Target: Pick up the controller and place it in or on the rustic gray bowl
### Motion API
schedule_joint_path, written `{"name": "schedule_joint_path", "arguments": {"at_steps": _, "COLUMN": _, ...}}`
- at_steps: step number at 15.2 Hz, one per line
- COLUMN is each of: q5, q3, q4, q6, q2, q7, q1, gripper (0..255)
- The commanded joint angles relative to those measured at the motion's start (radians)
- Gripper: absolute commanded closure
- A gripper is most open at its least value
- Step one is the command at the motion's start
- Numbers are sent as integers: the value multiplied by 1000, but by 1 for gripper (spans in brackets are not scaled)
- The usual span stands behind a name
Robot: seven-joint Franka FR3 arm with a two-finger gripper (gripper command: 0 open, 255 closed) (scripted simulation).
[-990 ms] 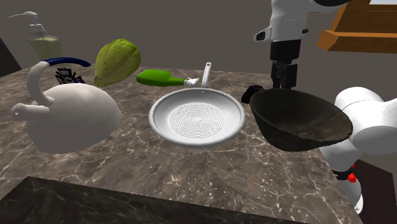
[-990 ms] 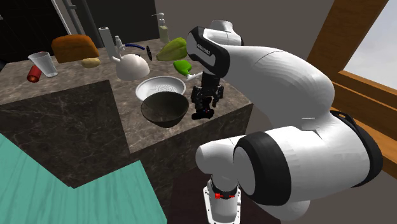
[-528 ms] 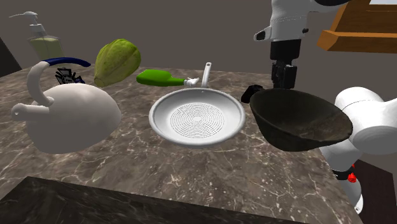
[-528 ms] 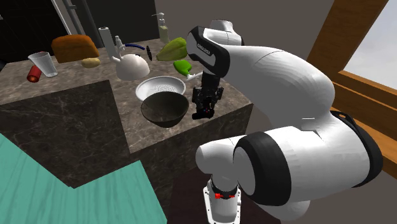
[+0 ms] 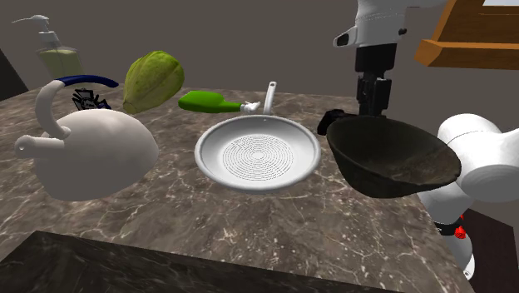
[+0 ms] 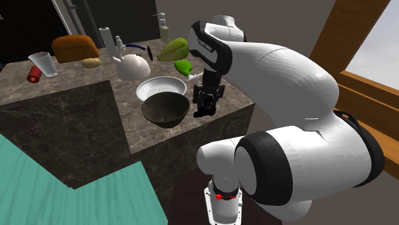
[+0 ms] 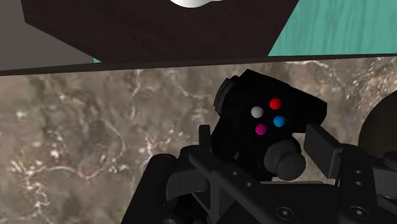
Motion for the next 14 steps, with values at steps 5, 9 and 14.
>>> {"name": "schedule_joint_path", "arguments": {"at_steps": 5, "q5": 3, "q3": -1, "q4": 93, "q6": -72, "q2": 20, "q7": 14, "q1": 4, "gripper": 255}}
{"name": "schedule_joint_path", "arguments": {"at_steps": 9, "q5": 4, "q3": -2, "q4": 156, "q6": -118, "q2": 36, "q7": 23, "q1": 6, "gripper": 255}}
{"name": "schedule_joint_path", "arguments": {"at_steps": 14, "q5": 7, "q3": -3, "q4": 238, "q6": -176, "q2": 59, "q7": 33, "q1": 9, "gripper": 255}}
